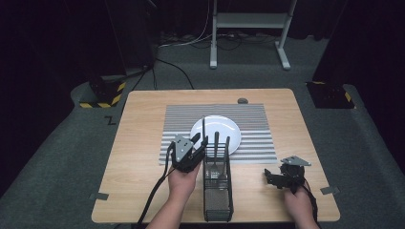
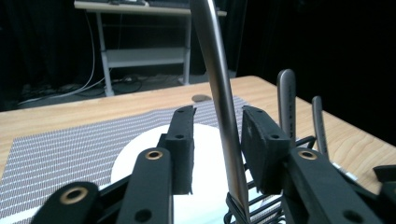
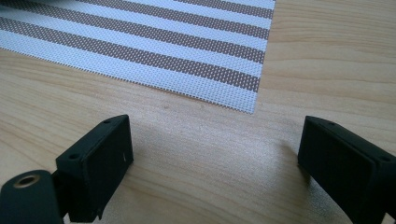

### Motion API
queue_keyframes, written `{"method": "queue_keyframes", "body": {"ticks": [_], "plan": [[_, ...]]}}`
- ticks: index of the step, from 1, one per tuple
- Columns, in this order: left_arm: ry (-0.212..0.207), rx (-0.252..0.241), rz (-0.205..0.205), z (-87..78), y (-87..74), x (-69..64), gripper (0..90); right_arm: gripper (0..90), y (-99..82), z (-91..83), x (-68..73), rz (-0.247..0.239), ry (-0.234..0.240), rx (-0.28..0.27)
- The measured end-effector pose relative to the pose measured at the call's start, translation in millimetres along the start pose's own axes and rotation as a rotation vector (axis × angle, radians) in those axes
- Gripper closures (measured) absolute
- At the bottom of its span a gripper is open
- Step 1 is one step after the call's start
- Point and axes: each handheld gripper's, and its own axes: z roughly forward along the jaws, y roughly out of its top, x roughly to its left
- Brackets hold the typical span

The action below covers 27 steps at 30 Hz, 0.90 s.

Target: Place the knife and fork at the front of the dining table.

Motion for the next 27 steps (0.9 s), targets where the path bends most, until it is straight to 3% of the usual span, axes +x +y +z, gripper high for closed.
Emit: {"method": "queue_keyframes", "body": {"ticks": [7,13,27], "plan": [[0.026,0.007,-0.022,2.2,-1.6,-6.9,77.5,9.8,0.0,0.0,0.0,0.0,0.0,0.0],[0.048,-0.008,-0.045,1.4,-2.7,-10.6,79.2,9.8,0.0,-0.1,0.2,0.002,0.0,0.001],[0.018,-0.046,-0.056,-3.9,-3.9,-22.6,82.1,9.9,0.0,-0.1,0.3,0.003,0.0,0.0]]}}
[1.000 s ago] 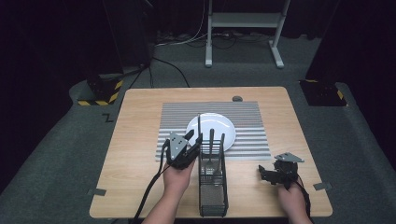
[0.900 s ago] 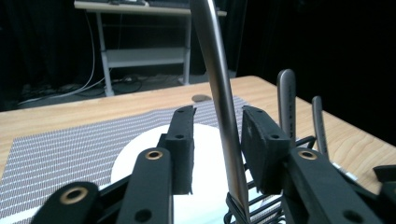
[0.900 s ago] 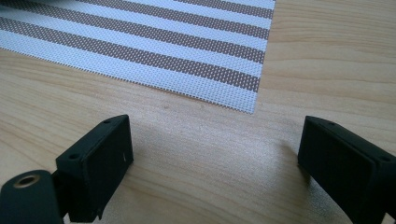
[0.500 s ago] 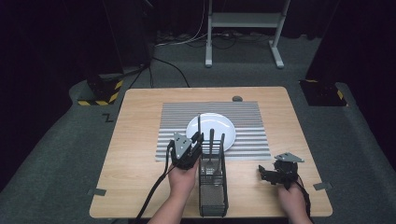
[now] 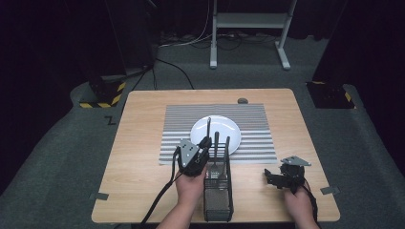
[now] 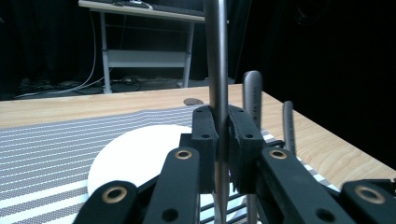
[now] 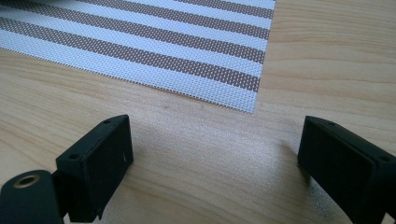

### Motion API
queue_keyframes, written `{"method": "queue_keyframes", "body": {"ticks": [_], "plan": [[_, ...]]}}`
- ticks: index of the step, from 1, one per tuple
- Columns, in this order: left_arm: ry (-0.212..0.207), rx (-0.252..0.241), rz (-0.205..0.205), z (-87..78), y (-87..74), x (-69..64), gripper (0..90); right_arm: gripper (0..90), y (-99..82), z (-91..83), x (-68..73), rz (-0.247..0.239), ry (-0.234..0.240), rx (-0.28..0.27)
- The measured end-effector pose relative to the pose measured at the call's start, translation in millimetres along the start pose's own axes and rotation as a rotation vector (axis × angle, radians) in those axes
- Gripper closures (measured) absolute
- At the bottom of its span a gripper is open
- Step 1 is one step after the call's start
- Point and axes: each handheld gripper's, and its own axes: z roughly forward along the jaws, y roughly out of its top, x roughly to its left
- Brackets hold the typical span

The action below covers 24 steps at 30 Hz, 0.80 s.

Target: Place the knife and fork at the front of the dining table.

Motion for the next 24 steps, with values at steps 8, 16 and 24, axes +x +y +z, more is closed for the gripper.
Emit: {"method": "queue_keyframes", "body": {"ticks": [8,16,24], "plan": [[-0.029,-0.013,-0.043,-5.1,-0.6,-0.8,82.6,9.8,0.0,0.0,0.0,0.0,0.0,0.0],[-0.057,-0.065,-0.07,-10.7,4.4,-0.3,82.8,9.8,0.0,0.0,0.0,0.0,0.0,0.0],[-0.066,-0.142,-0.037,-22.8,17.3,-2.9,82.9,9.8,0.0,0.0,0.1,0.0,0.0,0.0]]}}
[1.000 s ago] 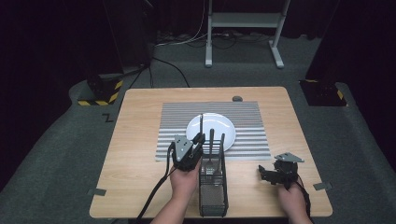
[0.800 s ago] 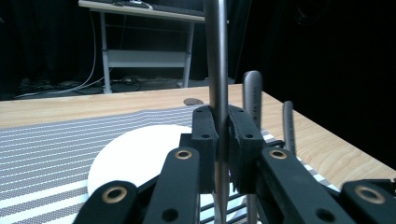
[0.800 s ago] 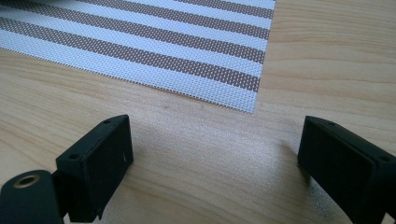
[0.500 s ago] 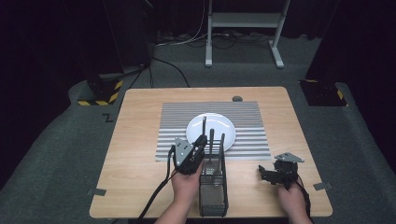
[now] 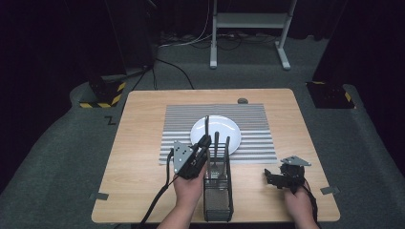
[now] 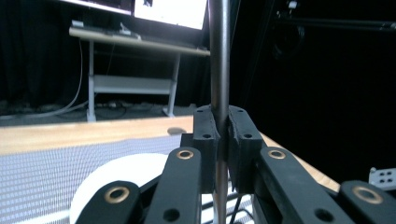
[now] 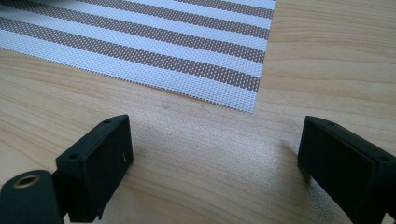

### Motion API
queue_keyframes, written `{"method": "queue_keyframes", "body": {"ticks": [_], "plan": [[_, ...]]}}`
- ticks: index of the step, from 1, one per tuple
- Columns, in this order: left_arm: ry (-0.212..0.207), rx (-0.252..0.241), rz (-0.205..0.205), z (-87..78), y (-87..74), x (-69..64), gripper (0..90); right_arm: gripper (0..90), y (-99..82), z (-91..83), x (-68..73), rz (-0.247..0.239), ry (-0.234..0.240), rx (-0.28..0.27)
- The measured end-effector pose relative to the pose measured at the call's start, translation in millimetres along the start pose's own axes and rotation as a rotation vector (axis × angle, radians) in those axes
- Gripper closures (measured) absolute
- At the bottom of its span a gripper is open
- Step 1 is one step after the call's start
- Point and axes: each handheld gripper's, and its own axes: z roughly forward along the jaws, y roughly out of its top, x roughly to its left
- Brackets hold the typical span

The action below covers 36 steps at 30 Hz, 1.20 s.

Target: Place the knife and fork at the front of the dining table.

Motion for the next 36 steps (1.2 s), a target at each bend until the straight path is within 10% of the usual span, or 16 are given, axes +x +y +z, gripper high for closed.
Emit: {"method": "queue_keyframes", "body": {"ticks": [17,25,36], "plan": [[-0.069,-0.172,0.066,-20.2,45.7,-14.4,82.9,9.9,0.0,0.1,-0.3,-0.004,0.003,0.0],[-0.098,-0.203,0.023,-24.2,62.5,-12.2,83.1,9.9,0.0,0.2,-0.2,-0.006,0.005,-0.002],[-0.053,-0.232,0.072,-39.2,83.1,-1.7,83.1,9.9,0.3,0.5,-0.4,-0.011,0.008,-0.002]]}}
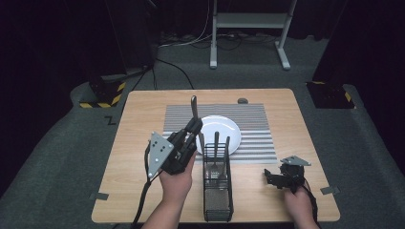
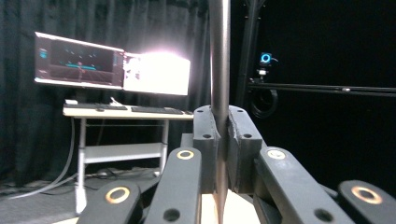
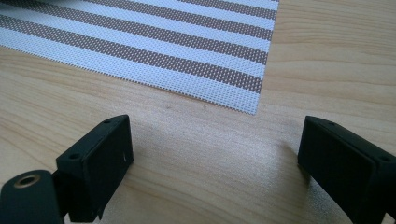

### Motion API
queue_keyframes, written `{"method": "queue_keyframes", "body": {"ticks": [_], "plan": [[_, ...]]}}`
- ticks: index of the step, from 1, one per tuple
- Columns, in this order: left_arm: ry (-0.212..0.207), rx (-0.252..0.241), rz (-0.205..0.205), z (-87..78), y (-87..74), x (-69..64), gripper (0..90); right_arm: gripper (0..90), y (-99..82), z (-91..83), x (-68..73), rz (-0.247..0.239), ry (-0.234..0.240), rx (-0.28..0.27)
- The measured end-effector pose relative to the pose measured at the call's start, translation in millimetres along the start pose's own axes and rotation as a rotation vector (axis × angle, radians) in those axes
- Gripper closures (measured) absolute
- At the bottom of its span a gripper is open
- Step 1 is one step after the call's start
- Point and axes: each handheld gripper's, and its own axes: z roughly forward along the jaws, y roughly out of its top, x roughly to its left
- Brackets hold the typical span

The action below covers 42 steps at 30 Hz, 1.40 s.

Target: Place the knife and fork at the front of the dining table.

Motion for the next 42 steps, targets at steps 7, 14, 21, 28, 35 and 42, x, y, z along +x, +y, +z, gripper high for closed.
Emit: {"method": "queue_keyframes", "body": {"ticks": [7,14,21,28,35,42], "plan": [[0.059,0.024,0.021,-8.1,-3.4,18.9,83.1,9.9,0.0,0.0,0.0,0.001,0.0,0.0],[0.12,0.044,0.012,-13.7,-17.8,37.6,83.1,9.9,0.0,0.1,0.1,0.0,0.0,-0.001],[0.18,0.108,0.007,-10.8,-43.9,57.1,83.1,10.0,0.0,0.0,0.0,-0.001,0.0,-0.001],[0.224,0.165,-0.014,-1.4,-68.8,72.9,83.1,10.1,0.0,-0.1,0.2,-0.002,0.002,0.0],[0.255,0.204,-0.013,10.3,-84.8,78.8,83.0,10.1,-0.3,-0.3,0.4,-0.001,0.004,0.0],[0.283,0.239,-0.028,23.4,-103.0,85.7,83.1,10.1,-0.3,-0.3,0.3,-0.001,0.005,0.0]]}}
